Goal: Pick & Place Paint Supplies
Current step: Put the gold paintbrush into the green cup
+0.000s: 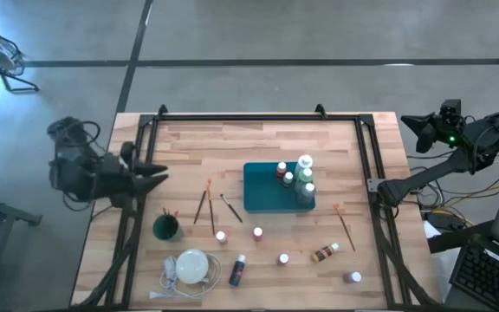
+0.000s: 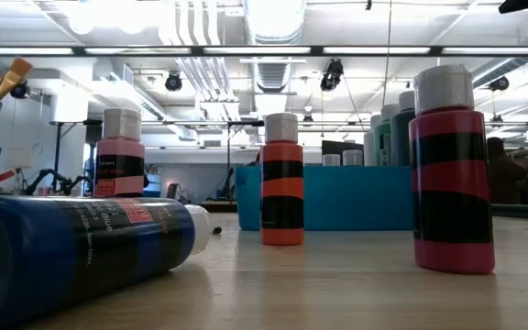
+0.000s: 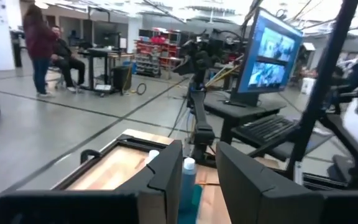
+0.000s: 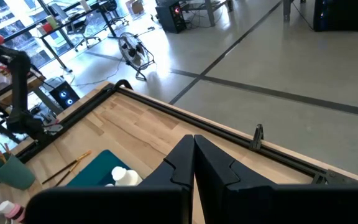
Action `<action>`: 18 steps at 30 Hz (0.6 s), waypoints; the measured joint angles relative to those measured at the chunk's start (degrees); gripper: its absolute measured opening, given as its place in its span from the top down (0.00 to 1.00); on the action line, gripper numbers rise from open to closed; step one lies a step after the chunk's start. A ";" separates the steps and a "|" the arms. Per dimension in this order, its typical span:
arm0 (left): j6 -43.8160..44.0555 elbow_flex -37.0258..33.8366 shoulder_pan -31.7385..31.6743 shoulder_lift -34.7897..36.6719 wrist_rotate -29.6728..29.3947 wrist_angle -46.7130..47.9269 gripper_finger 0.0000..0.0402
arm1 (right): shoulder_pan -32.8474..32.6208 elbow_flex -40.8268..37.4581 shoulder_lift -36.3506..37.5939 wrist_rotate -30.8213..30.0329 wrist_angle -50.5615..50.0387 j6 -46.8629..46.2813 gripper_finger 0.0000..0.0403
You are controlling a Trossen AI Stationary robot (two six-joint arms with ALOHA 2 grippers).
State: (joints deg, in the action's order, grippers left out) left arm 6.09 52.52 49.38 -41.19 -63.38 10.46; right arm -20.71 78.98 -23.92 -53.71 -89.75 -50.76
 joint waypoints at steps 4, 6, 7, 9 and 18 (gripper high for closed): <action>2.56 0.32 -9.93 -1.05 9.33 0.02 0.74 | 0.01 -0.01 0.00 0.00 0.00 0.00 0.98; 5.76 0.32 -14.60 -1.64 13.81 0.87 0.74 | 0.00 0.00 0.00 0.00 -0.01 0.00 0.98; 7.99 0.31 -16.71 -2.03 15.47 1.89 0.74 | 0.00 0.00 0.00 0.00 -0.01 0.00 0.98; 12.01 0.27 -20.76 -2.94 19.32 4.29 0.74 | 0.00 -0.02 0.00 0.00 -0.01 0.00 0.98; 29.90 6.52 -33.11 -9.48 28.65 24.36 0.68 | 0.02 0.00 0.00 0.00 0.00 0.00 0.98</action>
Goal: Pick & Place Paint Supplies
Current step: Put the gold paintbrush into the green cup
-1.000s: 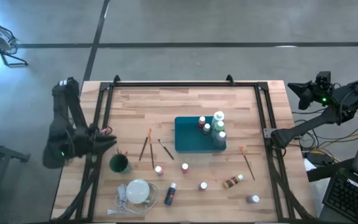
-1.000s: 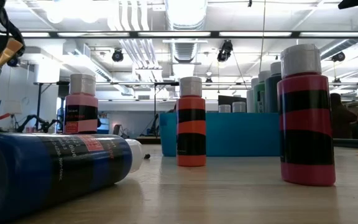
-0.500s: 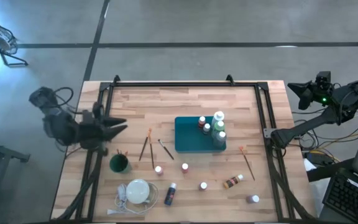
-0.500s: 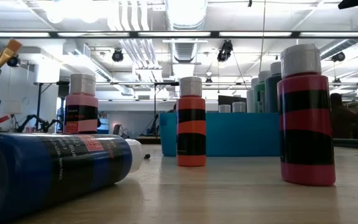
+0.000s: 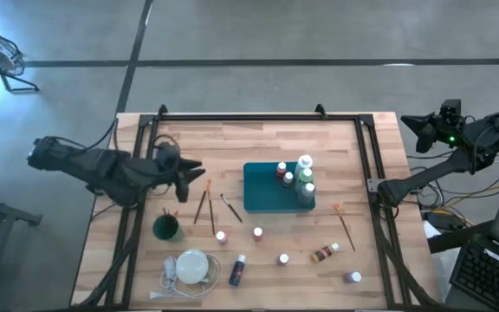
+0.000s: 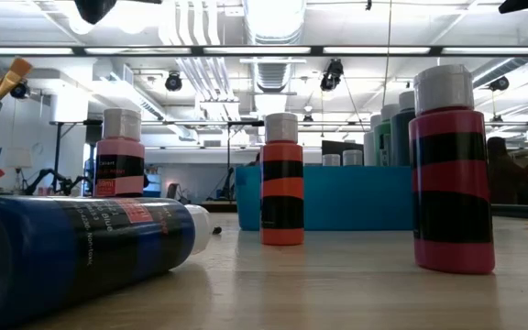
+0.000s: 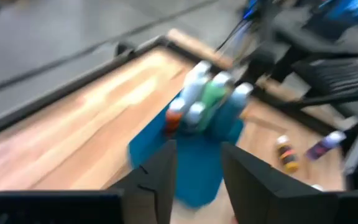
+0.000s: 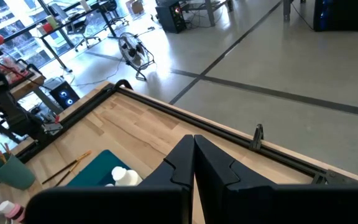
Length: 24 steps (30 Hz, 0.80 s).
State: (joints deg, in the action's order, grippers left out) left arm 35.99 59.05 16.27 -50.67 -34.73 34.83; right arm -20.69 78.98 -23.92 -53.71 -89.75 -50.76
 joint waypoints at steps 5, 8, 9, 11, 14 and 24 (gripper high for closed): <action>11.27 6.44 -6.56 -6.40 4.97 17.13 0.56 | -0.01 0.00 0.00 0.00 0.00 0.00 0.98; 15.12 9.29 -10.36 -10.02 8.27 24.70 0.51 | -0.02 0.00 0.00 0.00 0.00 0.00 0.98; 16.37 9.91 -11.63 -11.00 9.29 26.23 0.50 | -0.02 0.00 0.00 0.00 0.00 0.00 0.98; 18.13 10.32 -13.91 -12.76 10.82 28.60 0.49 | 0.00 0.00 0.00 0.00 0.00 0.00 0.98; 18.18 9.79 -16.67 -14.91 13.18 29.30 0.50 | -0.02 -0.02 0.00 0.00 0.00 0.00 0.98; 17.45 8.04 -21.87 -20.37 17.88 29.15 0.50 | -0.02 0.00 0.00 0.00 0.00 0.00 0.98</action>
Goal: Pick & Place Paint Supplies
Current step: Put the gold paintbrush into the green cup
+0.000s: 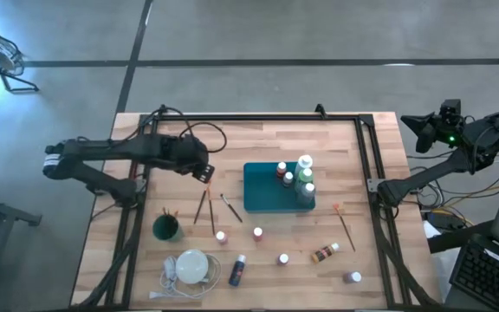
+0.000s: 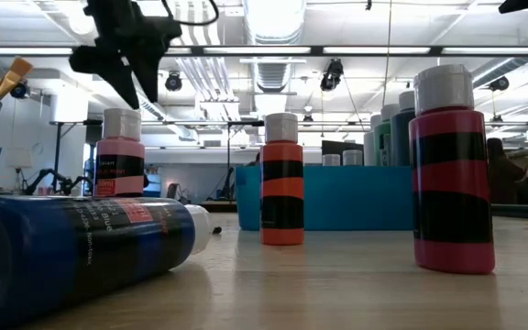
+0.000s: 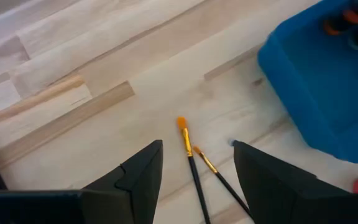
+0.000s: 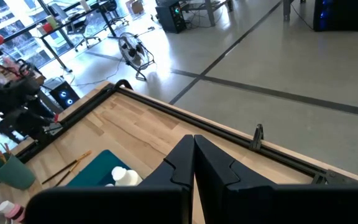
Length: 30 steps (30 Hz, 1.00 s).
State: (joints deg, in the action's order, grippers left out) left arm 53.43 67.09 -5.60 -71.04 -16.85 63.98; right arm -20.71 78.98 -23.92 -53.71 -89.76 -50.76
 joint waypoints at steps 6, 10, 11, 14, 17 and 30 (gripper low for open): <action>-2.62 0.00 -2.46 -2.39 2.37 -0.59 0.50 | 0.02 0.00 0.00 0.00 0.00 0.00 0.98; -3.51 0.00 -4.00 -3.90 3.29 -1.06 0.50 | 0.01 0.00 0.00 0.00 0.02 0.00 0.98; -3.68 -0.02 -4.38 -4.26 3.86 -1.10 0.50 | 0.01 0.00 0.00 0.00 0.01 0.00 0.98; -3.88 -0.70 -5.69 -5.36 5.79 -2.07 0.50 | 0.02 0.00 0.00 0.00 0.00 0.00 0.98; -4.38 -1.43 -6.74 -6.19 7.35 -3.73 0.50 | 0.02 0.00 0.00 0.00 0.02 0.00 0.98; -5.80 -5.20 -8.82 -6.08 10.37 -7.03 0.50 | 0.02 0.00 0.00 0.00 0.00 0.00 0.98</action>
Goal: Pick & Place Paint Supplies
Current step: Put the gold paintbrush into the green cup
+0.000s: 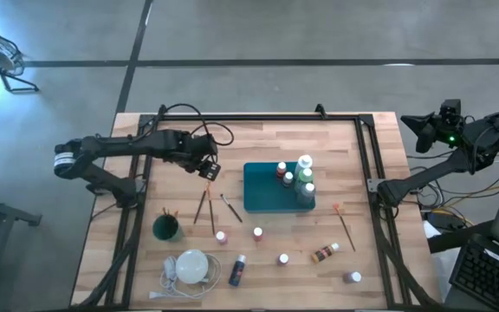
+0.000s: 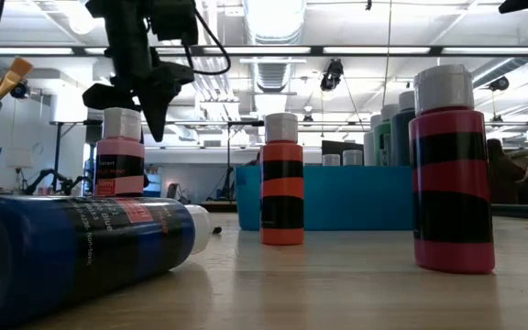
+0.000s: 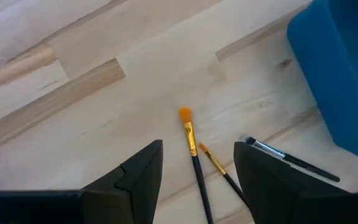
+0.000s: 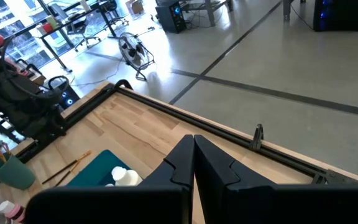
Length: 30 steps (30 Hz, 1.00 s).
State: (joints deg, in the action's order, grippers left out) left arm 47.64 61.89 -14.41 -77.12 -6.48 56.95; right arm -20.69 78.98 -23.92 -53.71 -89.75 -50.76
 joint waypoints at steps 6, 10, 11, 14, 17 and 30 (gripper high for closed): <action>-0.80 0.00 0.00 0.04 0.20 -1.73 0.50 | 0.00 0.00 -0.01 0.00 0.00 0.00 0.98; -1.67 -0.33 -0.17 0.04 0.22 -1.83 0.50 | -0.01 0.00 0.00 0.00 0.01 0.00 0.98; -1.77 -0.33 -0.17 0.04 0.22 -1.88 0.50 | 0.00 0.00 0.00 0.00 0.01 0.00 0.98; -1.81 -0.33 -0.17 0.07 0.16 -2.29 0.50 | -0.02 0.00 0.00 0.00 0.00 0.00 0.98; -1.90 -0.33 -0.23 -0.18 -0.12 -3.55 0.50 | -0.02 0.00 0.00 0.00 0.01 0.00 0.98; -3.71 -2.53 -2.05 -2.79 1.21 -3.84 0.50 | -0.02 0.00 0.00 0.00 0.02 0.00 0.98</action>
State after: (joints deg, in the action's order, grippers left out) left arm 43.92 59.36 -16.47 -79.91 -5.27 53.11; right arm -20.71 78.98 -23.92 -53.71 -89.73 -50.76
